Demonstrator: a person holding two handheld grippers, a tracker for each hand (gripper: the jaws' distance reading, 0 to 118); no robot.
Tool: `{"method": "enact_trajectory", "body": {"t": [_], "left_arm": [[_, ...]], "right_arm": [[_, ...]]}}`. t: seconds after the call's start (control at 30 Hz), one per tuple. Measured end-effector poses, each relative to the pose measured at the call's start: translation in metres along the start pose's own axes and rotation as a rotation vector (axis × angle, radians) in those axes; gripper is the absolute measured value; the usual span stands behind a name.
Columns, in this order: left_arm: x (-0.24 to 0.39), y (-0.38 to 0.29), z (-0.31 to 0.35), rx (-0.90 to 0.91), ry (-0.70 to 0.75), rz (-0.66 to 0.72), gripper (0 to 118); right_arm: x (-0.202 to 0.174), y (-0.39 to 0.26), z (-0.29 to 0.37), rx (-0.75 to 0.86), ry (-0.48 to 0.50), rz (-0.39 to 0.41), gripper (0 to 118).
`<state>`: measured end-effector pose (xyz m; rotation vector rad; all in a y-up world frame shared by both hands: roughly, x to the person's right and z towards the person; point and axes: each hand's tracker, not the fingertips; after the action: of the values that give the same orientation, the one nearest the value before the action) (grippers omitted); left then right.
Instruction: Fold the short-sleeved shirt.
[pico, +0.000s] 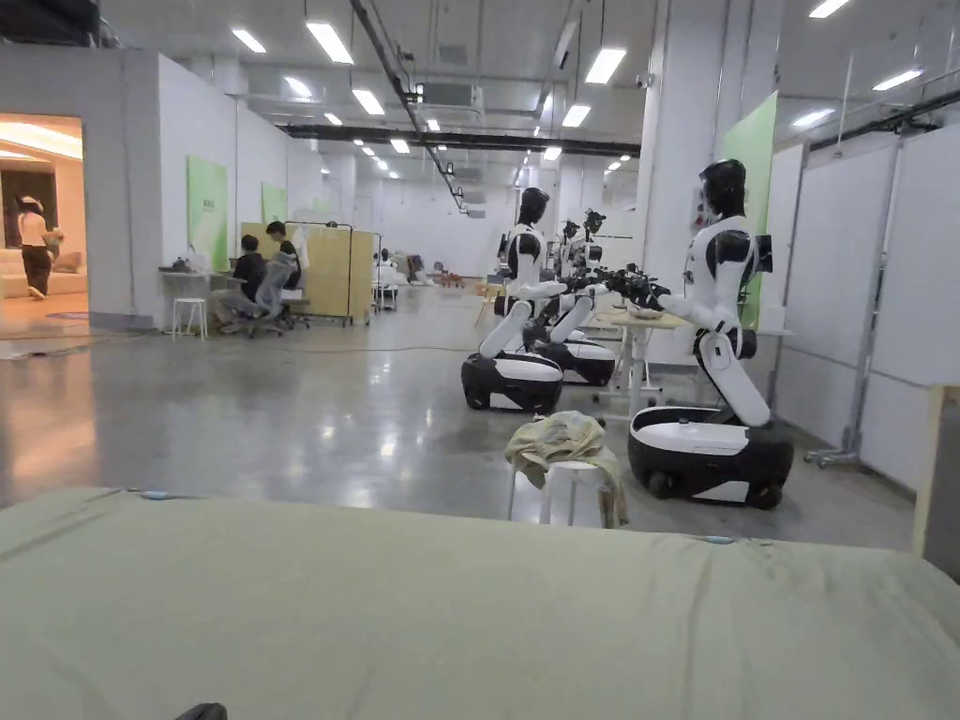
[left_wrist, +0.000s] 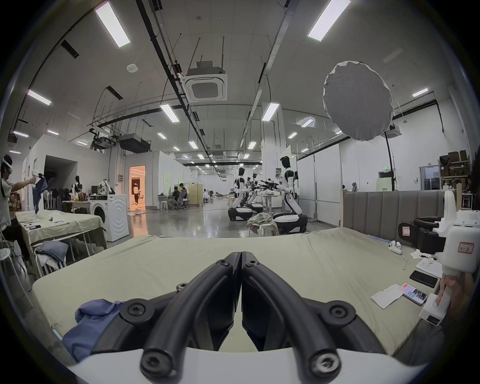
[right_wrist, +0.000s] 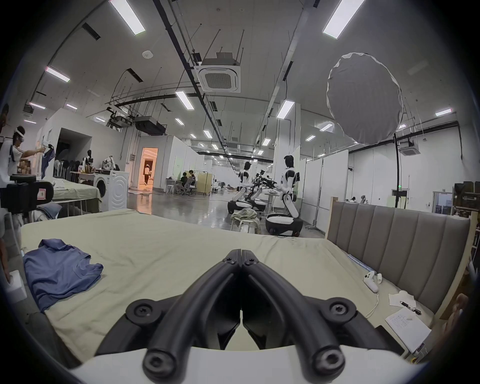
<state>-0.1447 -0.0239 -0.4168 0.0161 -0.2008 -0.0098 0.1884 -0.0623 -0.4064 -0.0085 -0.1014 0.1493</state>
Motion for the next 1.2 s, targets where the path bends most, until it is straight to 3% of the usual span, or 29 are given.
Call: {"method": "enact_trajectory", "body": {"t": [0.43, 0.53, 0.83, 0.9, 0.93, 1.03, 1.13, 1.2], "left_arm": [[-0.003, -0.003, -0.009, -0.026, -0.013, 0.001, 3], [-0.003, -0.003, -0.009, -0.028, -0.015, -0.001, 3], [-0.004, -0.003, -0.008, -0.044, -0.035, -0.048, 3], [0.009, -0.006, -0.006, -0.056, -0.001, -0.279, 3], [0.02, -0.011, -0.006, -0.063, 0.027, -0.457, 3], [0.042, -0.042, -0.005, -0.063, 0.038, -1.027, 3], [0.045, -0.078, 0.0, -0.103, -0.052, -1.371, 3], [0.043, -0.102, 0.006, -0.1, -0.081, -1.537, 3]], "right_arm": [[0.004, -0.004, -0.005, -0.037, -0.008, -0.016, 0], [0.01, 0.0, -0.004, -0.041, 0.016, -0.085, 0], [0.008, -0.003, -0.008, -0.068, 0.015, -0.03, 0], [0.006, -0.004, -0.008, -0.076, 0.035, 0.097, 0], [0.004, -0.004, -0.007, -0.07, 0.036, 0.232, 0], [-0.012, -0.017, -0.001, -0.014, -0.015, 0.81, 0], [-0.017, -0.046, 0.006, 0.068, 0.025, 1.337, 0], [-0.013, -0.062, 0.013, 0.147, 0.076, 1.59, 0]]}}
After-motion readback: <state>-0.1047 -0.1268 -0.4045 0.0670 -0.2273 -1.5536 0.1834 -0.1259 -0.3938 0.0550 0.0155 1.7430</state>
